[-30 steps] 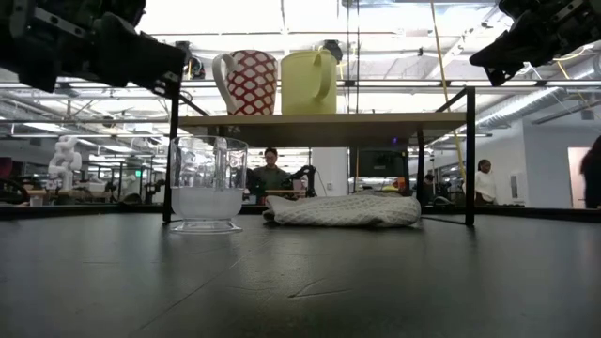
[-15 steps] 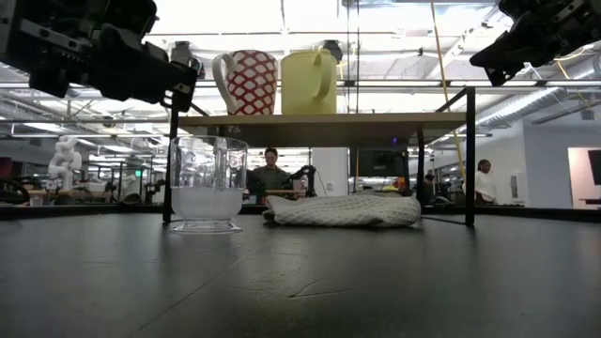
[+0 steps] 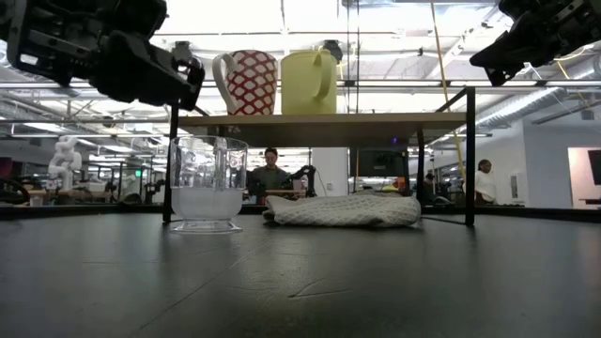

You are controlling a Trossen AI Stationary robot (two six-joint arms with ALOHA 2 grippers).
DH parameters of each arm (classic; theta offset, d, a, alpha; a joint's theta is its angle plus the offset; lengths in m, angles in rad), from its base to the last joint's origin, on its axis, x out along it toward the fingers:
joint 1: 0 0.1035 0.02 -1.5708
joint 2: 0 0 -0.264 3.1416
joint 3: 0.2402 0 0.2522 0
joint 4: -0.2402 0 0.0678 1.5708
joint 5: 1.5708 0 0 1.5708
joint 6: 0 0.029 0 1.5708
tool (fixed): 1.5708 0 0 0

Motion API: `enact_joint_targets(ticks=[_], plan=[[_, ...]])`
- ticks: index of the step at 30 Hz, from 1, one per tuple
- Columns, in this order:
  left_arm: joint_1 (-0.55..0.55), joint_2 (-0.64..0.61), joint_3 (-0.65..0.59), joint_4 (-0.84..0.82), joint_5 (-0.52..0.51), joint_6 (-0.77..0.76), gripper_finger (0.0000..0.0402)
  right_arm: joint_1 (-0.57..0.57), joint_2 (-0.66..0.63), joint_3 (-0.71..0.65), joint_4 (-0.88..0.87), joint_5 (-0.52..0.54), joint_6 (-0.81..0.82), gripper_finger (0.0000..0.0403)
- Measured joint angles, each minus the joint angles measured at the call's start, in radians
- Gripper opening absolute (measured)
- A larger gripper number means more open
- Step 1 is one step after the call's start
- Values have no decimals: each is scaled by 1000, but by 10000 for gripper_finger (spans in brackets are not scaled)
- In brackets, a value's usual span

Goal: Stack small to large cups/mugs on shelf
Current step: Put the transparent mug on the shelf

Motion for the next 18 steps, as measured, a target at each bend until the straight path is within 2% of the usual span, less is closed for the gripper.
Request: enact_joint_targets(ticks=[10,14,18], plan=[[0,-1,18,-56,32,-11,1,0,0,0,0,0,0,0],[0,0,50,-161,19,-6,1,0,0,0,0,0,0,0],[0,0,132,-277,-3,20,1,0,0,0,0,0,0,0]])
